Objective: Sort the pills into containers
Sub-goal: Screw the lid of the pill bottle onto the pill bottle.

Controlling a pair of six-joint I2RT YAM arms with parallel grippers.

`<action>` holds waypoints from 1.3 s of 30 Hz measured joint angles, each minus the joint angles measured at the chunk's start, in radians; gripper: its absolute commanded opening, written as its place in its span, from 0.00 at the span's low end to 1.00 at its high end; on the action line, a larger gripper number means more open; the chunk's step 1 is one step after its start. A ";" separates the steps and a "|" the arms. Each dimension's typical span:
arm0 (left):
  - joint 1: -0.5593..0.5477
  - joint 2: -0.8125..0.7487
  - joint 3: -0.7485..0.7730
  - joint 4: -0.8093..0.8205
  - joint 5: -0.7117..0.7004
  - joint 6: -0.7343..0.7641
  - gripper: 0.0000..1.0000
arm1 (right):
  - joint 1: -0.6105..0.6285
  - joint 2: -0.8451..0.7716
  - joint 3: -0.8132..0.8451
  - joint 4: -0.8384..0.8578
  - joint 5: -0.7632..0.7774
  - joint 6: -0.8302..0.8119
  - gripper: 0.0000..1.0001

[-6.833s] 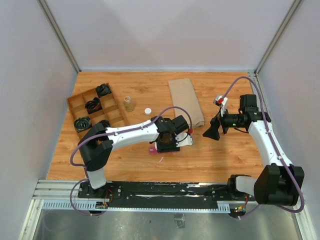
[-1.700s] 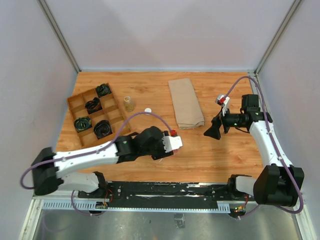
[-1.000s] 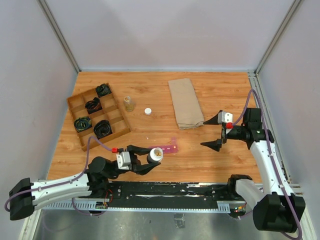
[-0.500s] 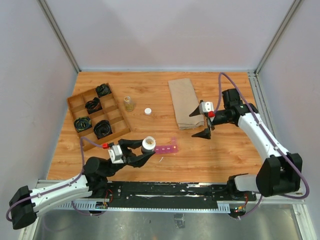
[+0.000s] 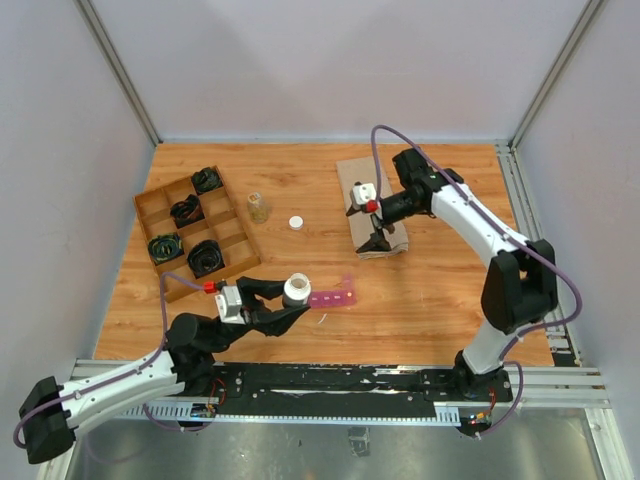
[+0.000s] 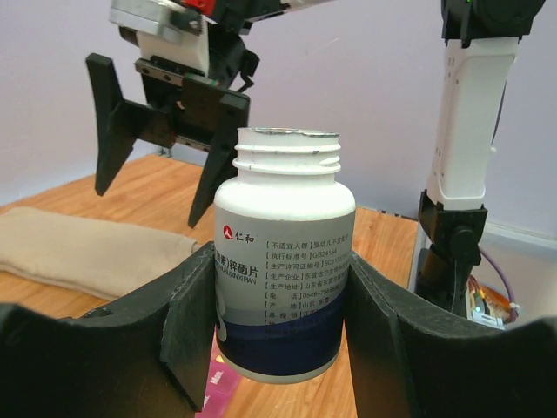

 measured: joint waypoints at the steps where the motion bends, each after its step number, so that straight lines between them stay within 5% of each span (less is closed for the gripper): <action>1: 0.000 -0.016 0.000 -0.014 -0.008 -0.001 0.00 | 0.010 0.027 0.029 0.000 0.007 0.003 0.99; 8: 0.001 -0.058 0.016 -0.197 -0.100 0.001 0.00 | 0.114 0.298 0.329 0.015 0.151 0.159 0.99; 15: 0.001 -0.030 0.189 -0.436 -0.231 -0.022 0.00 | 0.176 0.532 0.579 0.083 0.292 0.450 0.99; 39: 0.002 -0.134 0.212 -0.652 -0.252 -0.090 0.00 | 0.274 0.840 0.907 0.124 0.633 0.866 0.91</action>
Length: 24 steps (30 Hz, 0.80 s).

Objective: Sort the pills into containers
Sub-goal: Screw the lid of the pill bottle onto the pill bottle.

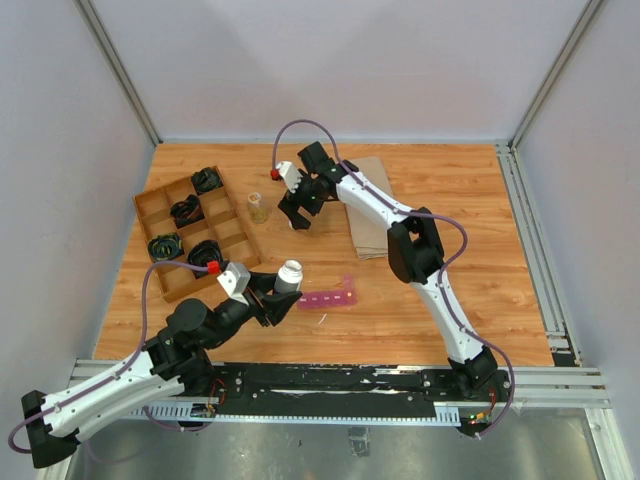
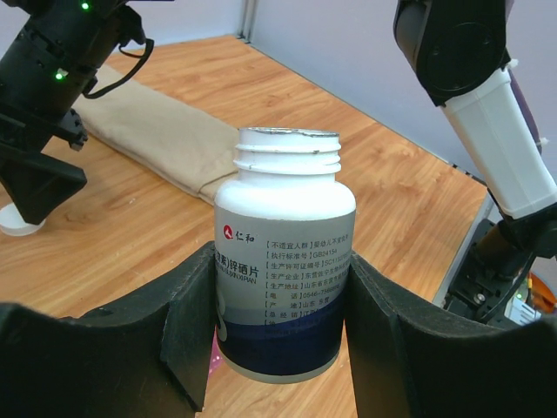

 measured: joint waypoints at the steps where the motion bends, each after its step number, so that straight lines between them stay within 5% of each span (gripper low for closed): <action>1: 0.000 -0.004 0.000 -0.005 0.001 -0.002 0.00 | 0.000 0.011 0.011 0.000 0.014 0.016 0.90; 24: 0.000 -0.071 0.005 -0.060 0.024 -0.039 0.00 | 0.083 0.056 0.041 -0.003 0.155 0.101 0.60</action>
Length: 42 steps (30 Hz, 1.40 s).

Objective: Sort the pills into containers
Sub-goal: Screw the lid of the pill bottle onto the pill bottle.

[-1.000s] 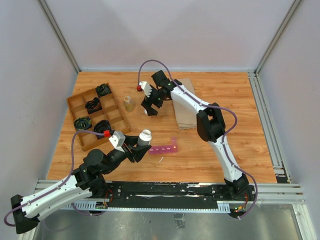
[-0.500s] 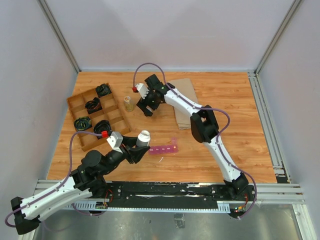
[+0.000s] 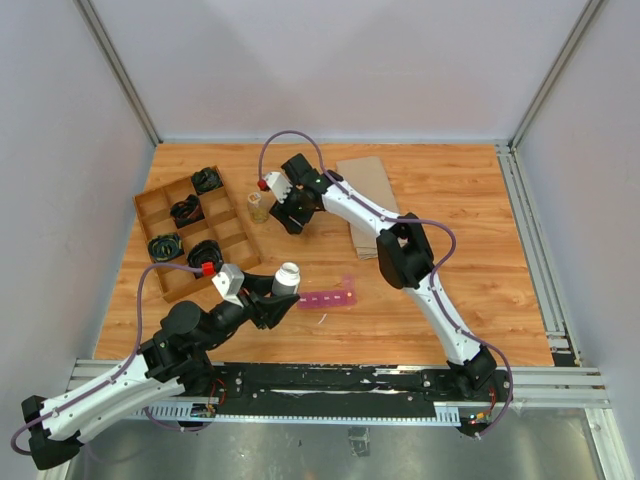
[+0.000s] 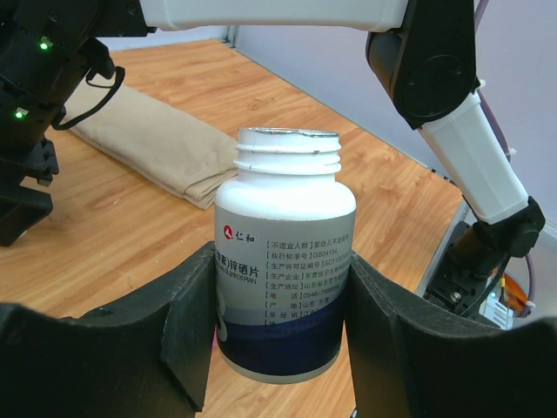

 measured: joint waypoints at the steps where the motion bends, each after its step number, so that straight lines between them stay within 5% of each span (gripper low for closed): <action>1: 0.000 0.000 0.000 0.000 0.001 -0.001 0.00 | 0.000 0.000 0.000 -0.002 0.002 0.000 0.59; 23: 0.000 0.008 0.000 -0.002 0.032 -0.038 0.00 | 0.000 0.010 0.000 -0.017 0.021 -0.005 0.53; 35: 0.000 0.022 0.000 -0.005 0.061 -0.055 0.00 | 0.000 0.008 -0.002 -0.011 0.014 -0.011 0.18; 42: 0.000 0.042 0.000 0.004 0.119 -0.060 0.00 | -0.024 -0.113 -0.173 -0.005 -0.103 -0.029 0.14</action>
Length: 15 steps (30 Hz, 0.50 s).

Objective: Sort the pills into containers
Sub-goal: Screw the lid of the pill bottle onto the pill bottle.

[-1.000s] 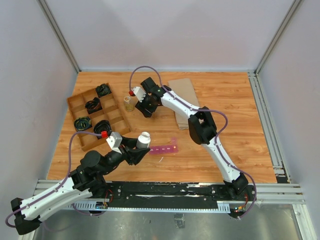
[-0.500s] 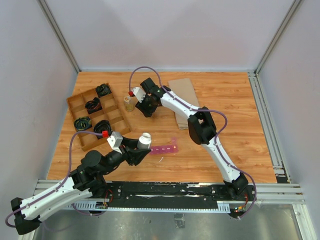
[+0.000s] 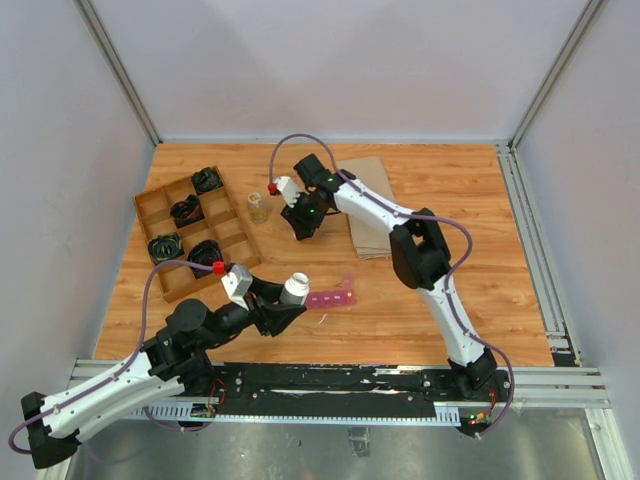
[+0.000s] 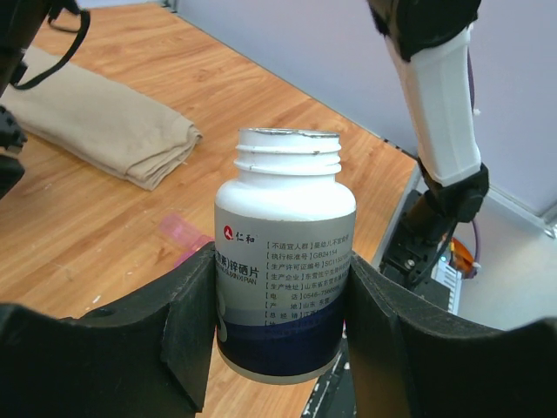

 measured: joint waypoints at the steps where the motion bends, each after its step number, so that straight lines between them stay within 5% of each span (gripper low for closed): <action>1: 0.000 0.005 0.000 0.005 0.013 0.000 0.00 | -0.010 -0.044 -0.051 0.004 -0.030 -0.004 0.14; 9: 0.000 0.098 -0.001 0.129 0.150 0.028 0.00 | -0.162 -0.616 -0.568 0.099 -0.296 -0.052 0.14; 15: 0.000 0.273 -0.003 0.306 0.265 0.116 0.00 | -0.274 -1.025 -0.806 0.106 -0.483 -0.160 0.15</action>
